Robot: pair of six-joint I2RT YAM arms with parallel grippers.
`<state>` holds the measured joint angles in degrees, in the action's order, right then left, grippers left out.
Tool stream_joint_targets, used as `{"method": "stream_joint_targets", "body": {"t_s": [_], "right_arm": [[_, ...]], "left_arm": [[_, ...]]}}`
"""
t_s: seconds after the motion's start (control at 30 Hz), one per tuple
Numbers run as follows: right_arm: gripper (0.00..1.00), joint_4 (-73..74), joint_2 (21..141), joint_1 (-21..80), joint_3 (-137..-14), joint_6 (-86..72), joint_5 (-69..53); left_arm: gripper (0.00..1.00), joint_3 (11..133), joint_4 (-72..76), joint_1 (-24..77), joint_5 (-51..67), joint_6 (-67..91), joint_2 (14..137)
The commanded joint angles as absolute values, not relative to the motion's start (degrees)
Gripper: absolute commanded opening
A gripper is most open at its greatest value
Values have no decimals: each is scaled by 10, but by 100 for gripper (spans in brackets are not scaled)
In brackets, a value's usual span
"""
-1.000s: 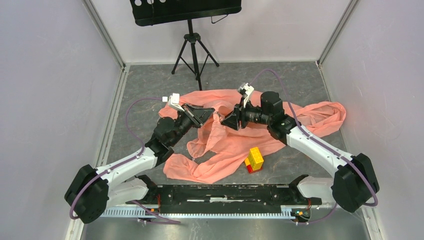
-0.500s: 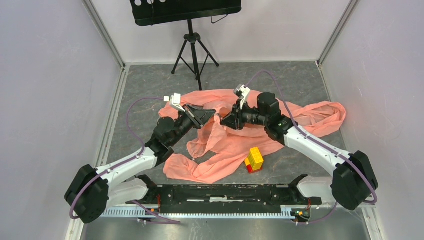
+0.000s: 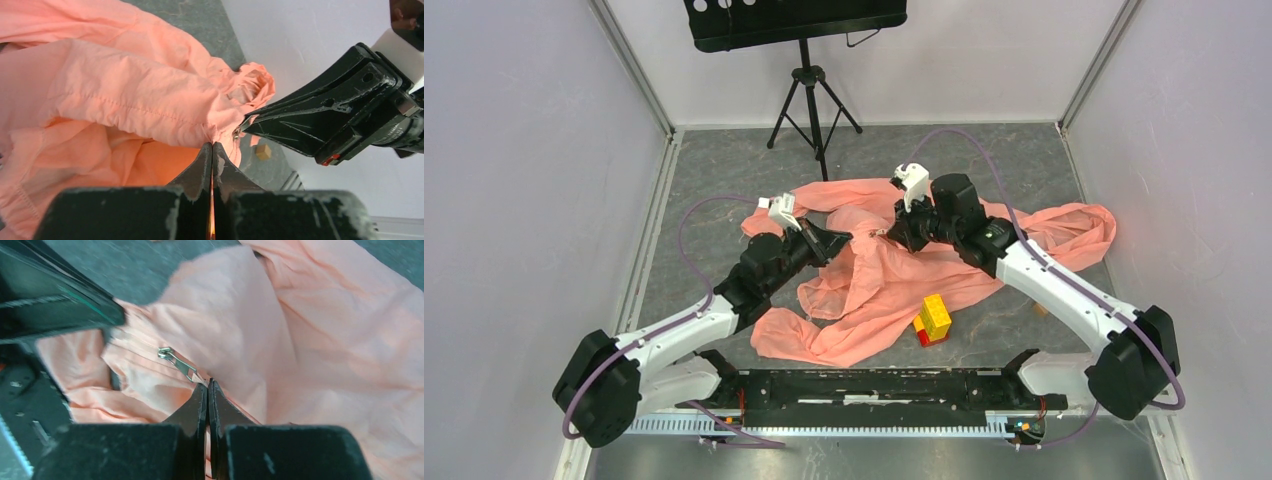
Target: Zip up the jacket
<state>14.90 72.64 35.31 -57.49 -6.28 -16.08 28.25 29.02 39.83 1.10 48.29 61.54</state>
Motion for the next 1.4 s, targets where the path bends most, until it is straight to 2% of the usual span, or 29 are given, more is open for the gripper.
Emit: {"method": "stream_joint_targets", "body": {"t_s": [0.0,0.1,0.23,0.33,0.53,0.67,0.77,0.87,0.97,1.0,1.07,1.1,1.13,1.17,1.27,1.37], "right_arm": [[0,244,743,351,-601,12,-63],[0,280,760,352,-598,34,43],[0,312,790,337,-594,81,293],[0,264,801,300,-563,154,430],[0,218,869,113,-598,214,464],[0,139,915,66,-607,261,545],[0,118,948,26,-613,266,560],[0,82,951,-19,-604,262,540],[2,115,950,-27,-614,225,493],[34,156,948,-26,-634,194,465],[74,216,929,-18,-650,134,418],[97,238,905,-12,-649,110,380],[98,259,876,-4,-639,83,350],[98,277,849,-2,-634,63,320],[98,360,761,29,-652,-25,227],[98,348,632,40,-637,-38,57]], "left_arm": [[2,294,236,396,-43,426,588],[2,295,181,396,-98,413,559],[2,297,105,396,-193,411,532],[2,291,86,396,-242,409,536],[2,297,41,396,-288,421,547],[2,280,31,395,-311,434,526],[2,284,10,395,-309,435,529],[2,272,16,395,-300,442,531],[2,282,21,395,-282,429,551],[8,297,6,395,-281,431,555],[48,316,-12,395,-266,434,549],[58,326,-27,395,-254,436,539],[77,335,-37,395,-239,433,527],[85,350,-46,395,-222,422,517],[90,417,-108,395,-142,386,482],[92,481,-135,395,-47,356,433]]}}
